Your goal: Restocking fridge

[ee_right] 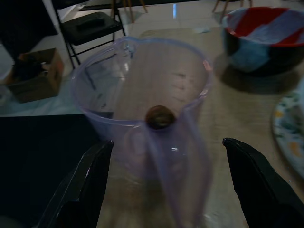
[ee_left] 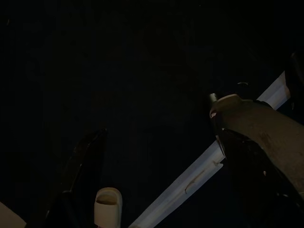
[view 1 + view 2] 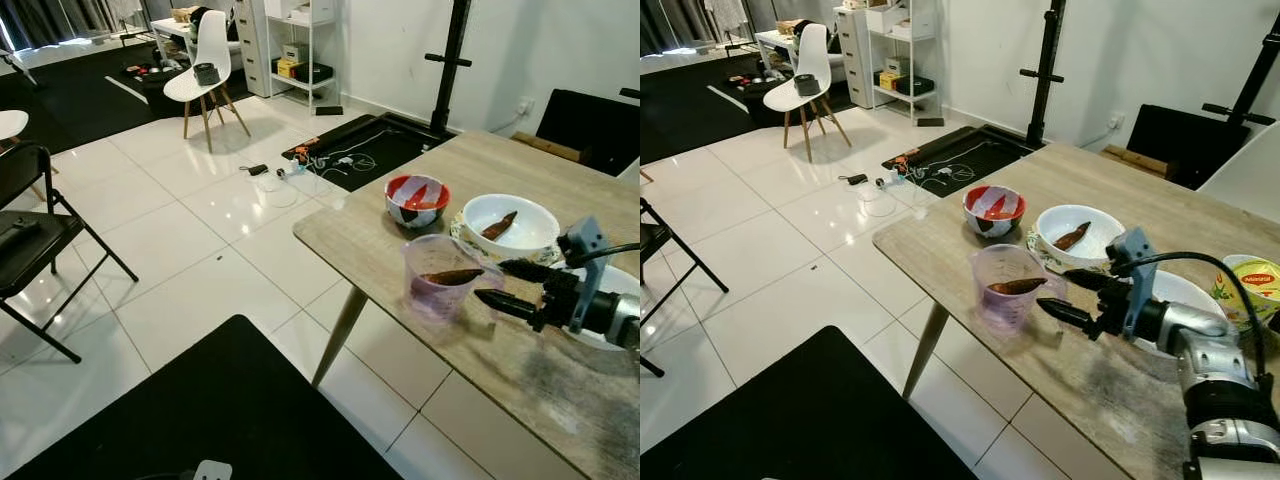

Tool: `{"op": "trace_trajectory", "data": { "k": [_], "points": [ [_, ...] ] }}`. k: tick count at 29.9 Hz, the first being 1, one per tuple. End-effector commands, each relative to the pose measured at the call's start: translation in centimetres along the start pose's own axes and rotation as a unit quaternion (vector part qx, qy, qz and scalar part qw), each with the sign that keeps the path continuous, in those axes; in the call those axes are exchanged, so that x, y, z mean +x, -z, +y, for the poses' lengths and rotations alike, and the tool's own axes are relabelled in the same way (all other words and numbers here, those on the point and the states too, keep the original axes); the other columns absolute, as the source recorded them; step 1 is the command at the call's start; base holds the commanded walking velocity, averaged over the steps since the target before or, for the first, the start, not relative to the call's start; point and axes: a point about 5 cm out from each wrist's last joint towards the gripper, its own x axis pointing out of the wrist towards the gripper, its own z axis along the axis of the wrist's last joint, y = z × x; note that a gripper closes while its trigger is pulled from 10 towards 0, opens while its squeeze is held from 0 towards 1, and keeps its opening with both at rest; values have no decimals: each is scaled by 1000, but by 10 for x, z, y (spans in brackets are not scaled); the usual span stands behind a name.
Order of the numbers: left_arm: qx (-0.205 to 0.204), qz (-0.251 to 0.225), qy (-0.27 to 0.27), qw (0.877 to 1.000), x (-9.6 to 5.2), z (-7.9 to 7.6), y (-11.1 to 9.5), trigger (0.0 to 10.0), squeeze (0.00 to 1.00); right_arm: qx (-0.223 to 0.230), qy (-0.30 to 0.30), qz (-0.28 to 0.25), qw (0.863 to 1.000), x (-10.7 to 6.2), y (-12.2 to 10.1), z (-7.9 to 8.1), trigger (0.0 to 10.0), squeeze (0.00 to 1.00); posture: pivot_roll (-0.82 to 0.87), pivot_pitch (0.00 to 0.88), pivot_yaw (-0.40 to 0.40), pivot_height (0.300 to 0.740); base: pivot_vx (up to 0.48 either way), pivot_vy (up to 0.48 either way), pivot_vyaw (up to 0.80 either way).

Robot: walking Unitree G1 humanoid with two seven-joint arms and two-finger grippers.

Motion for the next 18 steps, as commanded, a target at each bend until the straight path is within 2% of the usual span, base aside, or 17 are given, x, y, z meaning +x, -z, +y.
{"op": "trace_trajectory", "data": {
  "k": [1, 9, 18],
  "points": [
    [7, 4, 5, 1000, 0, -5, 2, 10000, 0, 1, -8, 10, 1000, 3, 4, 2, 10000, 0, 28, 0, 20, 740, 0, 0, 0],
    [7, 4, 5, 1000, 0, -5, 3, 10000, 0, 10, -17, -3, 1000, 9, 6, 5, 10000, 0, 30, 0, 22, 740, 0, 0, 0],
    [7, 3, 5, 1000, 0, -4, 2, 10000, 0, 35, -17, -45, 998, 12, 5, 8, 10000, 0, 27, 0, 27, 740, 0, 0, 0]
  ]
}}
